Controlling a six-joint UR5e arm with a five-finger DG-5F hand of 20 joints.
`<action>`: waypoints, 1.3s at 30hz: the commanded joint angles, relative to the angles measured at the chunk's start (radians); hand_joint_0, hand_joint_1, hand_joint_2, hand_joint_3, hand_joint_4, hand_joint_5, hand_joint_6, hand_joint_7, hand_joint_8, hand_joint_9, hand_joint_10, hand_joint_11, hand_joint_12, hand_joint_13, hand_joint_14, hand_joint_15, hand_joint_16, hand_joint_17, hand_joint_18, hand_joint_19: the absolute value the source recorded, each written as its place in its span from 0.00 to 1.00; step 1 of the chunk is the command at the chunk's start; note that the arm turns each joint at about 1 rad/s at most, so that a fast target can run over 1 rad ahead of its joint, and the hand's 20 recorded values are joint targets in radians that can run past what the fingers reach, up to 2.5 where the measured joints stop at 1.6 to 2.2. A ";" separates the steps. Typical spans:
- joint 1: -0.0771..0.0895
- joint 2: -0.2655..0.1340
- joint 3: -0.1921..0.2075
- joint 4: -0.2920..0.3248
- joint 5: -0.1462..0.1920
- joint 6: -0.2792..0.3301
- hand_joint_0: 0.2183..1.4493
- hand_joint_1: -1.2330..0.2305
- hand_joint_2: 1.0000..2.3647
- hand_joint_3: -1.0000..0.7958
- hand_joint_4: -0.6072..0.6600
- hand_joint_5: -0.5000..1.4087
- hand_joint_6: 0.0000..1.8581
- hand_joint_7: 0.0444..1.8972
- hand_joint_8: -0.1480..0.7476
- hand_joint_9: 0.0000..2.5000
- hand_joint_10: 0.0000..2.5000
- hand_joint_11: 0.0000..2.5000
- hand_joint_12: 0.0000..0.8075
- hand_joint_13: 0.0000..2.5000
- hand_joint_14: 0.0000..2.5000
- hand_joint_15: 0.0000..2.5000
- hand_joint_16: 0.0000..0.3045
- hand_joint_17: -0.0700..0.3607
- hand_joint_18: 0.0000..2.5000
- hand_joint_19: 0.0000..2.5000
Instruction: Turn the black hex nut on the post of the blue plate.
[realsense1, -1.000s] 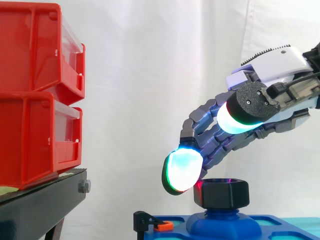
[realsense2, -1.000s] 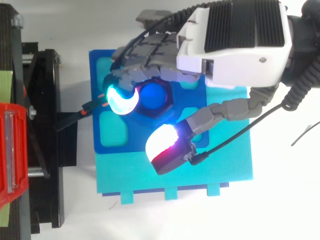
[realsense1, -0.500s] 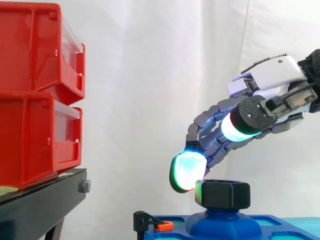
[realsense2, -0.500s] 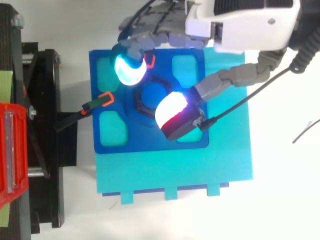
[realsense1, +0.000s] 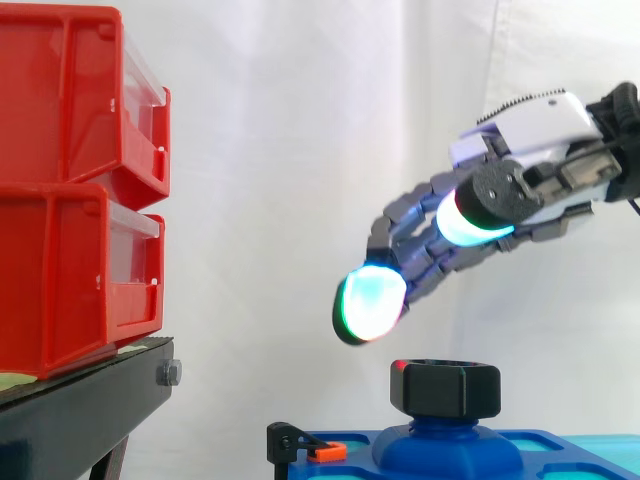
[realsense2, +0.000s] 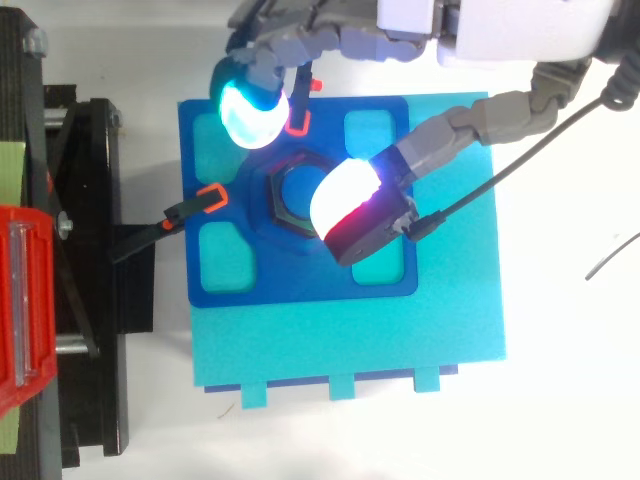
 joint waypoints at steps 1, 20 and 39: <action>0.010 -0.001 0.017 0.011 0.006 -0.021 0.19 0.57 0.00 0.28 0.64 0.16 0.27 0.41 0.45 0.14 0.00 0.00 0.48 0.12 0.00 0.00 0.19 0.47 0.04 0.00; 0.098 -0.039 0.033 0.005 0.067 -0.004 0.19 0.57 0.00 0.28 0.65 0.16 0.27 0.41 0.45 0.14 0.00 0.00 0.48 0.12 0.00 0.00 0.19 0.47 0.04 0.00; 0.079 -0.038 0.035 -0.084 0.023 -0.018 0.19 0.57 0.00 0.28 0.65 0.16 0.27 0.40 0.45 0.14 0.00 0.00 0.48 0.12 0.00 0.00 0.19 0.47 0.04 0.00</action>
